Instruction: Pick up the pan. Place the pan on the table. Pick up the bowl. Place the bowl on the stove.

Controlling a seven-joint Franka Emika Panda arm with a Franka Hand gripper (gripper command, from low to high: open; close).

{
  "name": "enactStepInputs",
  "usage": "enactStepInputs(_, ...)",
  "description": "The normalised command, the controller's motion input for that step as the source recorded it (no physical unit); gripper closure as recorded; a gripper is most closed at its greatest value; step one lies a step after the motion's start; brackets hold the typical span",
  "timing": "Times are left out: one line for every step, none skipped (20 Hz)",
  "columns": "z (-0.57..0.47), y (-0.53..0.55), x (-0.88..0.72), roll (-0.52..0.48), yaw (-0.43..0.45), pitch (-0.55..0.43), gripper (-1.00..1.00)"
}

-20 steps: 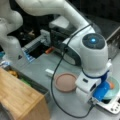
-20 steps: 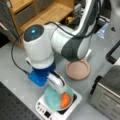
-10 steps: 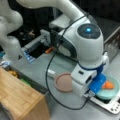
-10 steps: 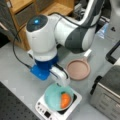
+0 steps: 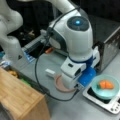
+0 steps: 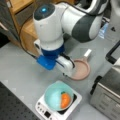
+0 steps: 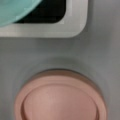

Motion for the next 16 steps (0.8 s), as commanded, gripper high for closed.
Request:
enactStepInputs(-0.14,-0.18,-0.6,-0.163,0.021,-0.117,-1.0)
enactStepInputs(-0.14,-0.16,-0.58,-0.185,0.032,-0.119,-1.0)
enactStepInputs(-0.15,-0.16,-0.61,-0.189,0.041,-0.126,-1.0)
enactStepInputs(-0.16,-0.15,-0.61,-0.209,0.049,-0.119,-1.0)
enactStepInputs(-0.16,-0.13,-0.6,-0.215,0.036,-0.119,-1.0)
enactStepInputs(-0.17,-0.11,-0.56,-0.211,0.047,-0.134,-1.0)
enactStepInputs(-0.17,-0.09,-0.54,-0.207,0.055,-0.147,-1.0)
enactStepInputs(-0.17,-0.08,-0.51,-0.192,0.078,-0.168,-1.0)
enactStepInputs(-0.18,-0.08,-0.52,-0.174,0.098,-0.184,-1.0)
enactStepInputs(-0.19,-0.07,-0.52,-0.16,0.112,-0.206,-1.0)
enactStepInputs(-0.2,-0.06,-0.55,-0.151,0.121,-0.214,-1.0)
enactStepInputs(-0.21,-0.06,-0.6,-0.142,0.157,-0.215,-1.0)
enactStepInputs(-0.22,-0.05,-0.67,-0.131,0.195,-0.228,-1.0)
enactStepInputs(-0.22,-0.04,-0.74,-0.112,0.229,-0.244,-1.0)
enactStepInputs(-0.22,-0.04,-0.76,-0.105,0.235,-0.252,-1.0)
enactStepInputs(-0.2,-0.01,-0.8,-0.105,0.239,-0.25,-1.0)
